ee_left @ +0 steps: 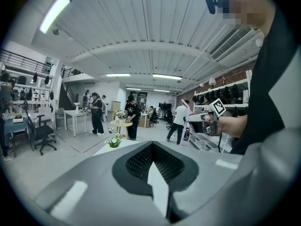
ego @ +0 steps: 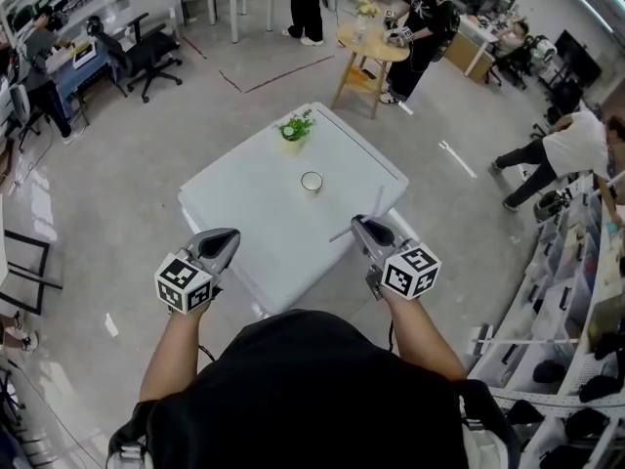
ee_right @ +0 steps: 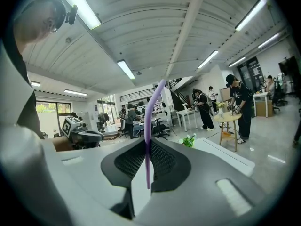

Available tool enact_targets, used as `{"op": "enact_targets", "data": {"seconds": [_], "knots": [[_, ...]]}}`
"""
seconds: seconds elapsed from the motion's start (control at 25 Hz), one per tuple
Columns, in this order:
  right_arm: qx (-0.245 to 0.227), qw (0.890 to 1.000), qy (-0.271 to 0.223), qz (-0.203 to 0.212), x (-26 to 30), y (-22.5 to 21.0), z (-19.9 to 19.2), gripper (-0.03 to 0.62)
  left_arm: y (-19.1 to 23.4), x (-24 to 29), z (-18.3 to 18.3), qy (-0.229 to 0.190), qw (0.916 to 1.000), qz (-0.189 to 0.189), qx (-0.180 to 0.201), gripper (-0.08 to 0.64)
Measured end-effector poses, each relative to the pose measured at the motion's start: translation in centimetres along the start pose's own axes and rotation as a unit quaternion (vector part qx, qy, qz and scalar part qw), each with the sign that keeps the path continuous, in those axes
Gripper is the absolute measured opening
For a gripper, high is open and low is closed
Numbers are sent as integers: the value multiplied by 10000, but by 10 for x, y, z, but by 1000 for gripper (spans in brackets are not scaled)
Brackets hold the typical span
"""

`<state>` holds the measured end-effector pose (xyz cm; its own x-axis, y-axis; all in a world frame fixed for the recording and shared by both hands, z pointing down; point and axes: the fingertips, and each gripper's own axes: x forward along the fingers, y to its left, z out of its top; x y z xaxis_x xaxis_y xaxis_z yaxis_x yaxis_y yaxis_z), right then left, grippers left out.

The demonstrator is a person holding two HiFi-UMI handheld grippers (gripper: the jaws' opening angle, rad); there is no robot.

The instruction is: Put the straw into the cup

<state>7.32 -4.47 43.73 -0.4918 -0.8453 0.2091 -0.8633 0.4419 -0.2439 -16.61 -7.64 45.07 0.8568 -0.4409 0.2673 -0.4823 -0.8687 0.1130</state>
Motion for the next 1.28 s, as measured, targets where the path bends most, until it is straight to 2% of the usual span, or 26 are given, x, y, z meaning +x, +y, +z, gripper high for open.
{"op": "enact_targets", "data": {"seconds": [0.84, 1.28], "knots": [[-24, 9999, -117, -93, -1, 0, 14, 60, 1, -17, -10, -18, 9999, -6, -171, 1], [-87, 9995, -256, -137, 13, -30, 34, 60, 9, -9, -18, 35, 9996, 78, -268, 1]]}}
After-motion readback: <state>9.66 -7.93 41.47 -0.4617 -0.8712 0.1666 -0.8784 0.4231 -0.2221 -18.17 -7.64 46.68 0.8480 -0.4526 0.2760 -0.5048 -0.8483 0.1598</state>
